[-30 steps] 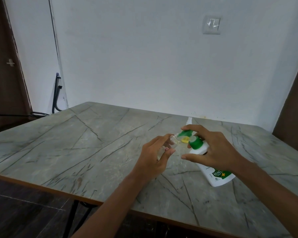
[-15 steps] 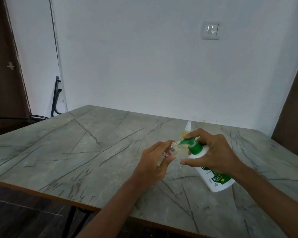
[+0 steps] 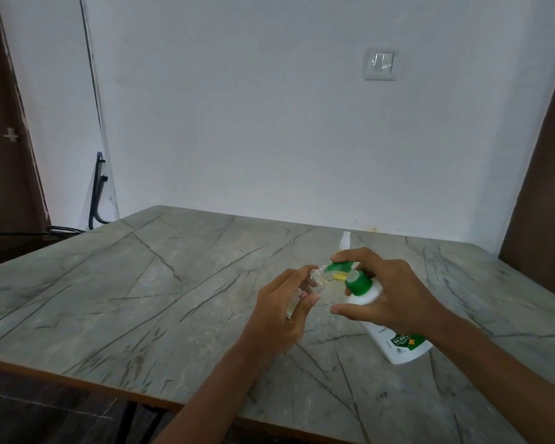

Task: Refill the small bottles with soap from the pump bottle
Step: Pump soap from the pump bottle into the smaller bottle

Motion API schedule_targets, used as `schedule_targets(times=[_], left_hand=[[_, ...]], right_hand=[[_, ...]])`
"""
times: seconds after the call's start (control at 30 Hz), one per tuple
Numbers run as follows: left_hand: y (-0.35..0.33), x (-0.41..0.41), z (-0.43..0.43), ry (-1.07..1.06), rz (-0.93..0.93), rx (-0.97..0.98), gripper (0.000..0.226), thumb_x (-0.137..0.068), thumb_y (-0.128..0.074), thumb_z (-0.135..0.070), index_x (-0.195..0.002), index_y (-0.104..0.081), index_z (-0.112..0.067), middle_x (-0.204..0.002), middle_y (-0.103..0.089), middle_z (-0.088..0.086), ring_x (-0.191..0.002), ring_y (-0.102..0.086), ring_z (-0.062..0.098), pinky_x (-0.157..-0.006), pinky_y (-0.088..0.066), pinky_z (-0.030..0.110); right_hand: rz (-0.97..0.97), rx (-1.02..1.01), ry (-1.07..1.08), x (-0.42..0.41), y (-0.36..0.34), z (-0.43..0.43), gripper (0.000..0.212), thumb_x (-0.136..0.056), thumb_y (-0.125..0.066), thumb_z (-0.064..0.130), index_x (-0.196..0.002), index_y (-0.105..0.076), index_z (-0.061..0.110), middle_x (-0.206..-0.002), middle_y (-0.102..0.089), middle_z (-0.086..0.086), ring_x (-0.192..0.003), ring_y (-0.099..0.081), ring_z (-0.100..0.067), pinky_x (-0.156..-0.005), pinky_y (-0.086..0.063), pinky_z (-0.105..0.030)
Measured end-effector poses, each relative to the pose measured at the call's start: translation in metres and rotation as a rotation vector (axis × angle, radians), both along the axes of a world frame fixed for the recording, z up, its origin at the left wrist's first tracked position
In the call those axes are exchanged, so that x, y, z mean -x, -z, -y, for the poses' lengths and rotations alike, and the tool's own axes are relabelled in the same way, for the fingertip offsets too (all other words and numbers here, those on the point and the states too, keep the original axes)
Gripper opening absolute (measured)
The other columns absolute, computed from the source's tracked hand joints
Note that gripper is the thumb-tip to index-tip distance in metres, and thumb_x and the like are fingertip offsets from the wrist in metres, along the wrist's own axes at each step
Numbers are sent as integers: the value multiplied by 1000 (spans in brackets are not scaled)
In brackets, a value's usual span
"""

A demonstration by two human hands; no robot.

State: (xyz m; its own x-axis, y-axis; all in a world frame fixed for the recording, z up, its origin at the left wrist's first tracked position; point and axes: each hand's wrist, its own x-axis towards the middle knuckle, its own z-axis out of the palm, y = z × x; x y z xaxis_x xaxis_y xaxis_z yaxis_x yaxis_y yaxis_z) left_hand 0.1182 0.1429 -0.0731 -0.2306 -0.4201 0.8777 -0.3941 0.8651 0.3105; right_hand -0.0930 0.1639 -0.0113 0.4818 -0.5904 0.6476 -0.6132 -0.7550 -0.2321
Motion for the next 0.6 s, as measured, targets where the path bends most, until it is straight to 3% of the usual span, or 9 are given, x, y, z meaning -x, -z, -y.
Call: schedule_targets(times=[0.1, 0.23, 0.37, 0.47, 0.6], left_hand=[[1, 0, 0, -3, 10, -1, 36, -93, -58, -24, -123, -58, -6, -103, -66, 4, -91, -60, 5, -76, -49, 9], [2, 0, 0, 15, 38, -18, 37, -93, -59, -24, -125, -57, -5, -104, -66, 4, -92, -60, 6, -79, -49, 11], [0, 1, 0, 27, 46, -13, 36, -92, -60, -21, -123, -58, -4, -102, -66, 3, -89, -61, 6, -79, -48, 11], [0, 0, 0, 3, 29, -6, 34, -92, -59, -22, -122, -58, -5, -101, -67, 3, -89, -61, 6, -77, -51, 14], [0, 0, -1, -3, 29, -11, 34, -93, -59, -22, -121, -59, -5, -101, -67, 3, -90, -61, 6, -77, -51, 13]], right_hand=[[21, -12, -10, -1, -1, 1, 68, -62, -78, 65, -120, -43, 59, -93, -61, 42, -83, -66, 3, -68, -51, -7], [58, -15, -22, 2, -1, 2, 63, -61, -81, 61, -116, -53, 45, -83, -64, 35, -78, -68, 2, -67, -51, -7], [66, -16, -17, 2, 0, 2, 63, -61, -79, 64, -116, -53, 47, -84, -67, 31, -78, -68, 1, -67, -53, -10], [28, -12, -12, 1, -1, 1, 65, -65, -80, 60, -121, -47, 54, -97, -64, 37, -83, -67, 2, -69, -51, -9], [-20, 2, -5, 0, 0, -1, 68, -70, -78, 61, -127, -45, 48, -96, -62, 34, -81, -66, 2, -69, -53, -13]])
